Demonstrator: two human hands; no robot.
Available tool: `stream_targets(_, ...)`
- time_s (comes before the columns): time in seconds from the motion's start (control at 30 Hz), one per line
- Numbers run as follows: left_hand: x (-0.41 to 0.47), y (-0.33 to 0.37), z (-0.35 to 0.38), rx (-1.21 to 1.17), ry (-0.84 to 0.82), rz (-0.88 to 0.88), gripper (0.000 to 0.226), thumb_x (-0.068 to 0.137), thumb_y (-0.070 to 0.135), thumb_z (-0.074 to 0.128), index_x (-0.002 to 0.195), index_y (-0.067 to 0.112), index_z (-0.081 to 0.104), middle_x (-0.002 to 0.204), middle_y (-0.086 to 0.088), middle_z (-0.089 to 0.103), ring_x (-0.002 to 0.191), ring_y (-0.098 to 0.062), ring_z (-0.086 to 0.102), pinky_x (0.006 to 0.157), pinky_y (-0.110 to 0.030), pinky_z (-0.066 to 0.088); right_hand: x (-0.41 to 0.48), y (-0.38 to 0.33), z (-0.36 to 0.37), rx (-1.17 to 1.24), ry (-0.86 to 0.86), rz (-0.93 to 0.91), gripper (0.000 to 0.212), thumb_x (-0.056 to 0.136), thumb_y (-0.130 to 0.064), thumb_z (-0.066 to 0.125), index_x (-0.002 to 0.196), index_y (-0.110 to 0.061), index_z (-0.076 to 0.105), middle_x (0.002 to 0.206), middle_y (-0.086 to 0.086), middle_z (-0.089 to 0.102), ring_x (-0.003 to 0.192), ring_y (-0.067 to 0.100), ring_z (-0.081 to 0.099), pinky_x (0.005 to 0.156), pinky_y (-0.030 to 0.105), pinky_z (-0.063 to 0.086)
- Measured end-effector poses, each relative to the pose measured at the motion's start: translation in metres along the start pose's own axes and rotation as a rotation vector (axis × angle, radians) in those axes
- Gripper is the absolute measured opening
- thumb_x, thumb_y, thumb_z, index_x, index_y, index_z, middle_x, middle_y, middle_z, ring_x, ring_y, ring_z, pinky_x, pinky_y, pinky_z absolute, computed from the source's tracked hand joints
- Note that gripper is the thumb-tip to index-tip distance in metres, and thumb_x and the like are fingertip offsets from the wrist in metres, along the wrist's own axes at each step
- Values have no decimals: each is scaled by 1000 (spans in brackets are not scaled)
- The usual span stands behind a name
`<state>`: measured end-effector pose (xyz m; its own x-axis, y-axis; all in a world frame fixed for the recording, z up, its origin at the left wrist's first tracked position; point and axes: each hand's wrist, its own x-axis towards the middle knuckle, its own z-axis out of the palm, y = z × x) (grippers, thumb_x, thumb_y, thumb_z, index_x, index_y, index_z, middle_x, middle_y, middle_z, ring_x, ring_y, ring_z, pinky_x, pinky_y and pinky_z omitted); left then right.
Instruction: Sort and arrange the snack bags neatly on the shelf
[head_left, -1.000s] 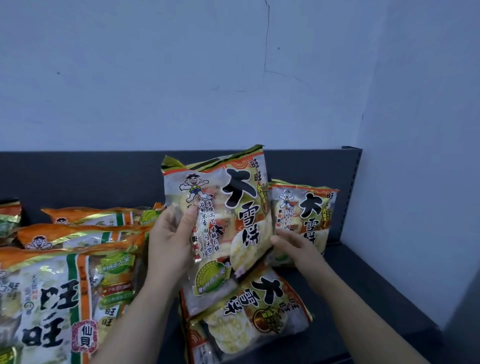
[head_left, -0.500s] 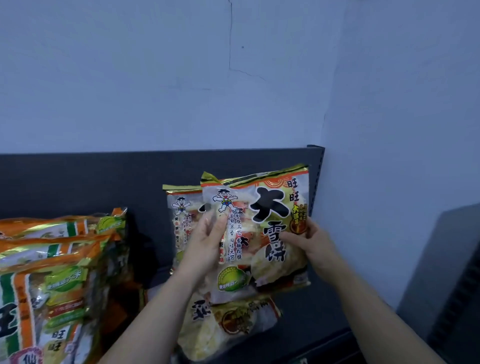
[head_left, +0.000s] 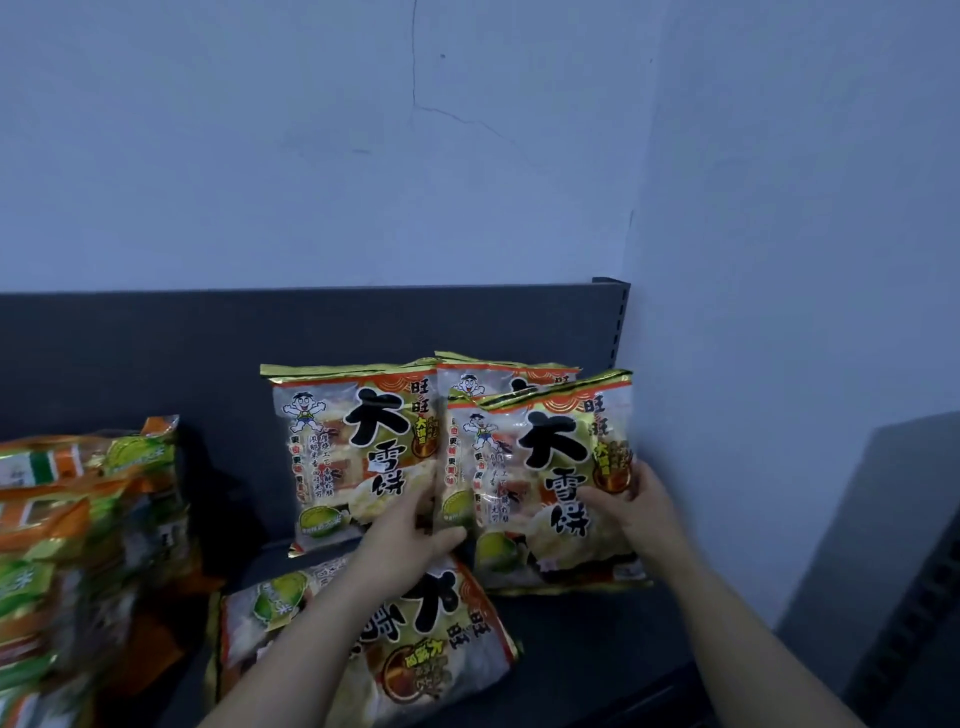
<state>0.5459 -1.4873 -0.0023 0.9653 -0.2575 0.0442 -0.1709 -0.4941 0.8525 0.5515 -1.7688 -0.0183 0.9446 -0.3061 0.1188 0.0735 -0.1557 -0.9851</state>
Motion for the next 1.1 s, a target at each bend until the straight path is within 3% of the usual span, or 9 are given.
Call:
stream_targets(0.17, 11, -13, 14, 55, -22, -27, 79, 85, 40, 71, 151, 32, 28, 142, 9, 49, 126, -11, 49, 105, -32, 42, 23, 27, 18, 70, -106, 74, 61, 69, -17, 85, 122, -19, 55, 107, 5, 72, 99, 25, 69, 93, 49, 53)
stream_targets(0.37, 18, -16, 31, 129, 39, 3, 83, 90, 35, 66, 154, 30, 14, 151, 7, 39, 134, -16, 41, 100, -21, 34, 35, 26, 40, 105, -181, 50, 73, 70, -7, 83, 128, -25, 43, 111, 3, 69, 96, 18, 70, 74, 28, 53)
stream_targets(0.5, 17, -18, 30, 126, 77, 61, 88, 92, 30, 65, 155, 29, 3, 144, 19, 23, 138, -2, 20, 100, -15, 18, 33, 33, 56, 18, -137, 46, 99, 58, -33, 92, 138, -32, 34, 126, 2, 59, 106, 19, 65, 82, 33, 54)
stream_targets(0.57, 14, -19, 29, 121, 66, 75, 90, 92, 30, 65, 154, 30, 1, 144, 21, 20, 129, 6, 15, 103, -14, 17, 27, 35, 59, -32, -88, 39, 117, 47, -49, 93, 143, -37, 27, 137, 3, 47, 117, 20, 56, 95, 43, 52)
stream_targets(0.7, -1, -24, 19, 216, 71, 56, 87, 91, 37, 65, 155, 31, 7, 150, 8, 36, 134, -13, 40, 100, -26, 38, 1, 33, 64, -143, 20, 10, 119, 63, -29, 90, 153, -26, 12, 148, 2, 23, 134, 21, 32, 110, 41, 34)
stream_targets(0.83, -21, -43, -6, 397, 148, 24, 78, 89, 46, 64, 151, 19, 26, 152, -1, 37, 136, -19, 38, 108, -32, 36, -27, 35, 72, -238, 78, 25, 123, 67, -33, 88, 154, -20, 2, 158, 6, 9, 146, 26, 15, 117, 47, 24)
stream_targets(0.9, -23, -60, -20, 566, 146, -48, 81, 85, 61, 57, 149, 19, 30, 151, -2, 39, 136, -22, 39, 110, -38, 35, -39, 36, 76, -278, 96, 49, 118, 69, -34, 86, 154, -18, 6, 156, 9, 12, 145, 28, 17, 116, 48, 26)
stream_targets(1.0, -22, -81, -40, 758, 81, -194, 98, 72, 84, 43, 149, 25, 28, 154, -1, 35, 140, -26, 33, 114, -49, 26, -57, 38, 82, -352, 68, 82, 98, 69, -40, 83, 146, -13, 28, 145, 13, 30, 136, 29, 31, 110, 46, 35)
stream_targets(1.1, -23, -90, -57, 695, -87, -369, 128, 51, 102, 35, 152, 25, 21, 145, -2, 46, 133, -29, 42, 109, -49, 33, -71, 40, 89, -393, -64, 156, 84, 62, -56, 80, 128, -16, 46, 134, 8, 44, 125, 27, 45, 102, 45, 44)
